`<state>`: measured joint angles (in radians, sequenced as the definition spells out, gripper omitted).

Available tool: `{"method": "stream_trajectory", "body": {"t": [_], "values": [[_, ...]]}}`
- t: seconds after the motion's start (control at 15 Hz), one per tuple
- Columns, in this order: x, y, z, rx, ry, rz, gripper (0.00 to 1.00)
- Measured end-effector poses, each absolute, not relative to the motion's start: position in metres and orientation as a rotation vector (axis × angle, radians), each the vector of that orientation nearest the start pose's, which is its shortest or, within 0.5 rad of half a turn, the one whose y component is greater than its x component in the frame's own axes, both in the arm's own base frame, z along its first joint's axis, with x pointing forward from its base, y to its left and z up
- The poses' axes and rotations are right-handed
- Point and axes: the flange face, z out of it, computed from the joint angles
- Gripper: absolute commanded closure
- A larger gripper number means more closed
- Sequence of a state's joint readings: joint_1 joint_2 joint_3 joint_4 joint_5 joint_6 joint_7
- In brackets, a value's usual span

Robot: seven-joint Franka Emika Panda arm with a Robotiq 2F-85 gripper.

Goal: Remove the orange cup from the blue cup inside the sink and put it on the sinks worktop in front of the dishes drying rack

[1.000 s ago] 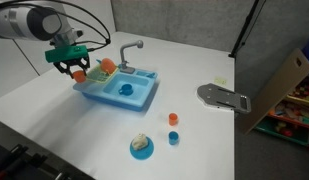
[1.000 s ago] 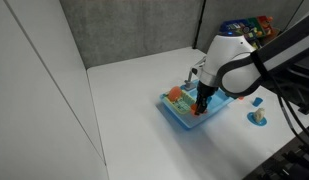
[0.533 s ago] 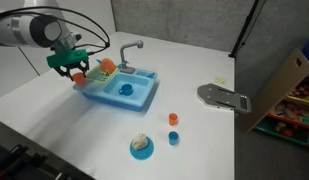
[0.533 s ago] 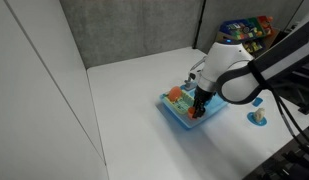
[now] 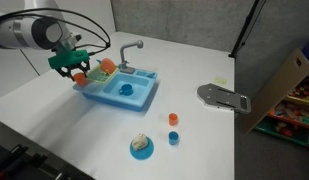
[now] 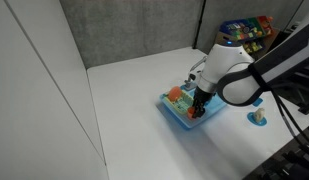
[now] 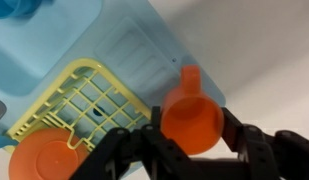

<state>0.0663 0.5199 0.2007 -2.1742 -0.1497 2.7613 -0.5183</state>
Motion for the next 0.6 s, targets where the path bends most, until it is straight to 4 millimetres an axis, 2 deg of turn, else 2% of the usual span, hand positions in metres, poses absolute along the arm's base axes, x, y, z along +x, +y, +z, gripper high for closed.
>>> {"method": "stream_trajectory", "body": {"t": [0.27, 0.33, 0.4, 0.47, 0.6], "values": [[0.543, 0.1559, 0.1592, -2.808, -1.341, -0.13, 0.66], [0.5429, 0.1555, 0.1588, -2.809, -1.341, -0.129, 0.58], [0.5429, 0.1551, 0.1584, -2.809, -1.34, -0.128, 0.33], [0.5429, 0.1547, 0.158, -2.809, -1.339, -0.127, 0.15], [0.5428, 0.154, 0.1572, -2.81, -1.337, -0.125, 0.02]]}}
